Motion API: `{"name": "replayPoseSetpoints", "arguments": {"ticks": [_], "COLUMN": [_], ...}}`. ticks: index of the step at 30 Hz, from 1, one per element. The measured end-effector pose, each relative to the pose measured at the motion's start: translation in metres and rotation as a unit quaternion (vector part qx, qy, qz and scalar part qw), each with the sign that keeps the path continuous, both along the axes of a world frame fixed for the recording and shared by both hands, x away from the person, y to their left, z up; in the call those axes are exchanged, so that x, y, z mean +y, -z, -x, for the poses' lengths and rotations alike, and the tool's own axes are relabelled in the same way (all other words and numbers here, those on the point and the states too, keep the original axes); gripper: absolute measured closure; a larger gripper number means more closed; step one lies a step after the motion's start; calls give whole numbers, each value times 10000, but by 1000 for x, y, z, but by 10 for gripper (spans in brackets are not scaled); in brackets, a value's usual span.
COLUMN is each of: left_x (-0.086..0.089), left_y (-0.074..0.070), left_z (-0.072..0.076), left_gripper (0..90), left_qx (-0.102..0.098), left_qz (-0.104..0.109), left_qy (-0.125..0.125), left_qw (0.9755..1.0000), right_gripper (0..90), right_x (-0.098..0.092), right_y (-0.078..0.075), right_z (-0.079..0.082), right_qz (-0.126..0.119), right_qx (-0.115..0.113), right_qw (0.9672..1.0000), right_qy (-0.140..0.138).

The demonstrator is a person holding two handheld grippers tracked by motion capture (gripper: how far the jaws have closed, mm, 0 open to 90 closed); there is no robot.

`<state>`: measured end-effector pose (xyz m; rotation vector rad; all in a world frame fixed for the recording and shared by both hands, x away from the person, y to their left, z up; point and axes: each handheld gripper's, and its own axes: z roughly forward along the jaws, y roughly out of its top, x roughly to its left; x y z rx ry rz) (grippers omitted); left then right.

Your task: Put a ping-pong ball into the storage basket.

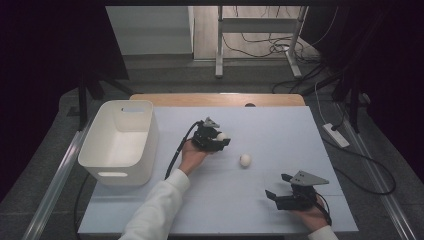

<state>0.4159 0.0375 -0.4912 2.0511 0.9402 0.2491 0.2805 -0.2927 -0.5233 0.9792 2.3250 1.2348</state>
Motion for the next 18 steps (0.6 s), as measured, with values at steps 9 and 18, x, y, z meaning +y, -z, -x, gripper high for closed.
{"name": "replayPoseSetpoints", "arguments": {"ticks": [9,18], "left_x": [3,6], "left_y": [-3,-6], "left_z": [5,12], "left_gripper": [502,502], "left_qx": [-11,-53], "left_qz": [35,111], "left_qy": [10,10], "left_qw": [10000,9999], "right_gripper": [119,119], "right_x": [0,0], "right_y": [0,0], "right_z": [0,0], "right_qz": [-13,-11], "right_qx": [-5,-6], "right_qw": [10000,10000], "right_qy": [-3,1]}}
